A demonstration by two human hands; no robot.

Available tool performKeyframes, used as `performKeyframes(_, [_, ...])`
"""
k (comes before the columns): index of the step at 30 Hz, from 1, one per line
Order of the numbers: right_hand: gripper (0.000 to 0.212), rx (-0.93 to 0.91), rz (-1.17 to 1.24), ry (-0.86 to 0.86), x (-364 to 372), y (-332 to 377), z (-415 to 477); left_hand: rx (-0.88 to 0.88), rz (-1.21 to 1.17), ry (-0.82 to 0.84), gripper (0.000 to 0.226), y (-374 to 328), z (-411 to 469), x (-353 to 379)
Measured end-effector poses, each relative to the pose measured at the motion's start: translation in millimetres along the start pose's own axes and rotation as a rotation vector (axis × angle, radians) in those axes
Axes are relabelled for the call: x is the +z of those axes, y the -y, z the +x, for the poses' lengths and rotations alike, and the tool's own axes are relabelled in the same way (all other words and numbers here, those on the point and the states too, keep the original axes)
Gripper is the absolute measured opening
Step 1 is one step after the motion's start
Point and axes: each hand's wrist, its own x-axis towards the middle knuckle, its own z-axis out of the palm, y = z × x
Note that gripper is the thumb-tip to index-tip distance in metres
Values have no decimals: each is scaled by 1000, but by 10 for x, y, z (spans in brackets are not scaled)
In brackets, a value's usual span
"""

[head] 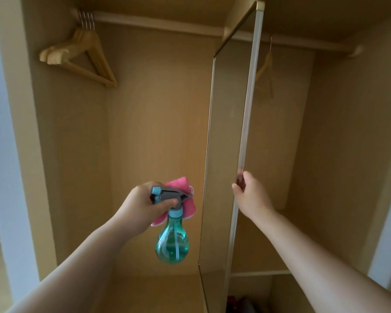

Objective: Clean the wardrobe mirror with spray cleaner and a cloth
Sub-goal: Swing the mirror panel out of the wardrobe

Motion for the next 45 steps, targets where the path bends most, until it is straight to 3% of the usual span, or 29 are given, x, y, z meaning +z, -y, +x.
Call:
performKeyframes(4, [31, 16, -19, -45, -40, 90, -227, -23, -14, 7, 14, -19, -202, -137])
performKeyframes(12, [29, 85, -12, -88, -240, 193, -596, -56, 40, 26, 19, -71, -541, -267])
performKeyframes(18, [45, 123, -23, -66, -401, 189, -770, -20, -50, -17, 19, -124, -693, -285])
performKeyframes(24, [43, 178, -42, -70, -434, 170, -718, -4, -79, -26, 16, -114, -741, -344])
performKeyframes(31, [58, 155, -8, -140, -437, -133, -663, 0, -113, -33, 18, -8, -767, -382])
performKeyframes(45, [54, 128, 111, -89, -655, -986, -91, -63, -45, -43, 18, -151, -468, -34])
